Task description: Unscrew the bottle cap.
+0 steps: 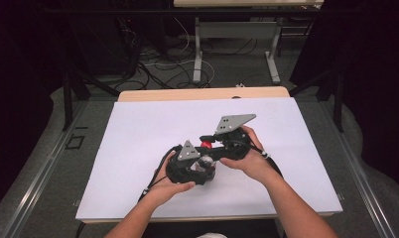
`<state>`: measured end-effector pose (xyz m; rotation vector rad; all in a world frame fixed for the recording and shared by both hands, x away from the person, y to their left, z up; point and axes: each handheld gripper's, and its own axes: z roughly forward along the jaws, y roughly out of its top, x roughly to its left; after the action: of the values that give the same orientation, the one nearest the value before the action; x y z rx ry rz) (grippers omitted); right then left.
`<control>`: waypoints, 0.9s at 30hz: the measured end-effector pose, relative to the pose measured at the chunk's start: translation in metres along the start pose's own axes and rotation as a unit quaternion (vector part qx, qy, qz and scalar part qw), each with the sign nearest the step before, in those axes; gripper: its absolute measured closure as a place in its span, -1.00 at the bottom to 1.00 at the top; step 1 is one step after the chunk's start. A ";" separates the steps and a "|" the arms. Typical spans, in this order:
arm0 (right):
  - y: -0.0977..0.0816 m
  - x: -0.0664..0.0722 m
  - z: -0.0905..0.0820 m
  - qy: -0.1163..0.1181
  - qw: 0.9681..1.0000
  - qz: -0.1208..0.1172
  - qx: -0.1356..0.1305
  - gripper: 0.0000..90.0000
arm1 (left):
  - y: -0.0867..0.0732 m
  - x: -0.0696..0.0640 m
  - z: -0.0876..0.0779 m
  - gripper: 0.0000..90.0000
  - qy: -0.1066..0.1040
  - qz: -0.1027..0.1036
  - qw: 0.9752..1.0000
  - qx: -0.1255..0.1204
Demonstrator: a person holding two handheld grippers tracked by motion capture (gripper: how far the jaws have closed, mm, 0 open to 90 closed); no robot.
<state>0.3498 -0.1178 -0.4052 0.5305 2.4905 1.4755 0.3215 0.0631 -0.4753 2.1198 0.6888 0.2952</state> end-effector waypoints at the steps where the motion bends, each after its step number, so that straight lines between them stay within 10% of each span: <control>1: 0.000 -0.001 -0.001 0.004 1.000 -0.002 0.002 0.36 | 0.000 0.000 0.000 -0.34 0.000 0.000 1.000 0.001; 12: 0.000 0.008 -0.007 -0.045 0.999 0.014 -0.012 0.10 | 0.000 0.004 -0.001 -0.33 0.006 -0.003 1.000 0.001; 27: 0.002 0.028 0.005 -0.106 0.994 0.008 -0.001 0.34 | -0.001 0.004 0.000 -0.33 0.006 -0.006 1.000 0.001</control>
<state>0.3266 -0.1019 -0.4058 0.6703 2.3261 1.3497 0.3243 0.0659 -0.4764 2.1173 0.7091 0.3022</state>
